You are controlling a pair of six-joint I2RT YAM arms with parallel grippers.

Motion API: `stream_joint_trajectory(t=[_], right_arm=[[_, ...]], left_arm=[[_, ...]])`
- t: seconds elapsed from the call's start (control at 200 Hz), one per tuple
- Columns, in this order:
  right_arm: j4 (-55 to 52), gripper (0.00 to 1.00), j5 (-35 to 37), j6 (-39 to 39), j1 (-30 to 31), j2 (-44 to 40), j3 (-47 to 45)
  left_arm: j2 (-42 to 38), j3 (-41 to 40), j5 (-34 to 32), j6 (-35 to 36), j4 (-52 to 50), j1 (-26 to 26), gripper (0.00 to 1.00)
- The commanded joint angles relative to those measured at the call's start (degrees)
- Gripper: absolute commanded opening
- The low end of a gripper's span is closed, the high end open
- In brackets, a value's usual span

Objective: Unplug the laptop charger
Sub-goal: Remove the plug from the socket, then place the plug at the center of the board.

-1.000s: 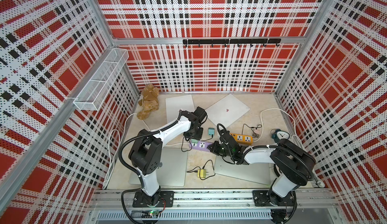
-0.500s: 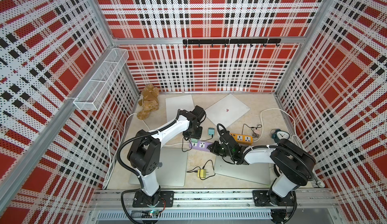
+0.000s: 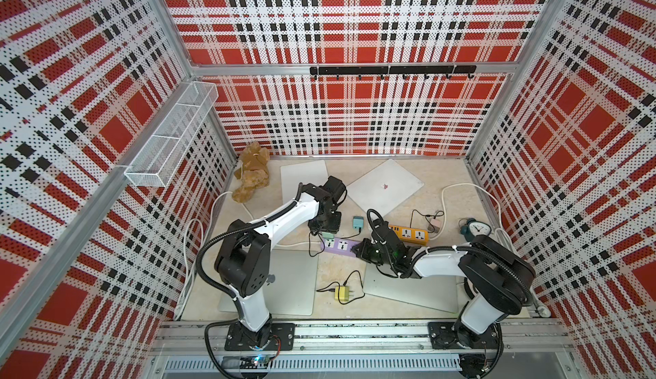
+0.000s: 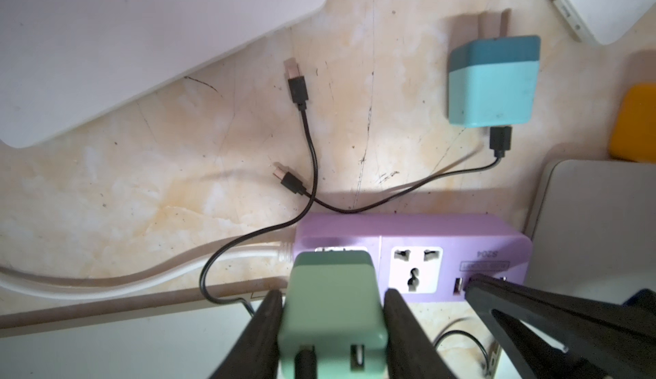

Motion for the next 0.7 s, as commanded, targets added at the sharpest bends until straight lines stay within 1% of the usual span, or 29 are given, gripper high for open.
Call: stream_joint_trajectory(t=[0.0, 0.301, 0.506, 0.696], right_arm=[[-14.28, 0.00, 3.29, -0.70, 0.37, 2.85, -2.61], [-15.64, 0.00, 3.82, -1.44, 0.37, 0.96, -2.10], [-16.38, 0.00, 3.73, -2.42, 0.46, -0.38, -1.09], [-16.74, 0.00, 3.67, -2.99, 0.47, -1.40, -0.68]], left_arm=[[-2.69, 2.11, -0.46, 1.73, -1.27, 0.58, 0.26], [-4.06, 2.72, -2.03, 2.18, -0.75, 2.33, 0.27], [-4.52, 4.21, -3.37, 3.76, -0.56, 3.95, 0.26], [-4.89, 5.76, -7.33, 6.61, 1.01, 5.63, 0.26]])
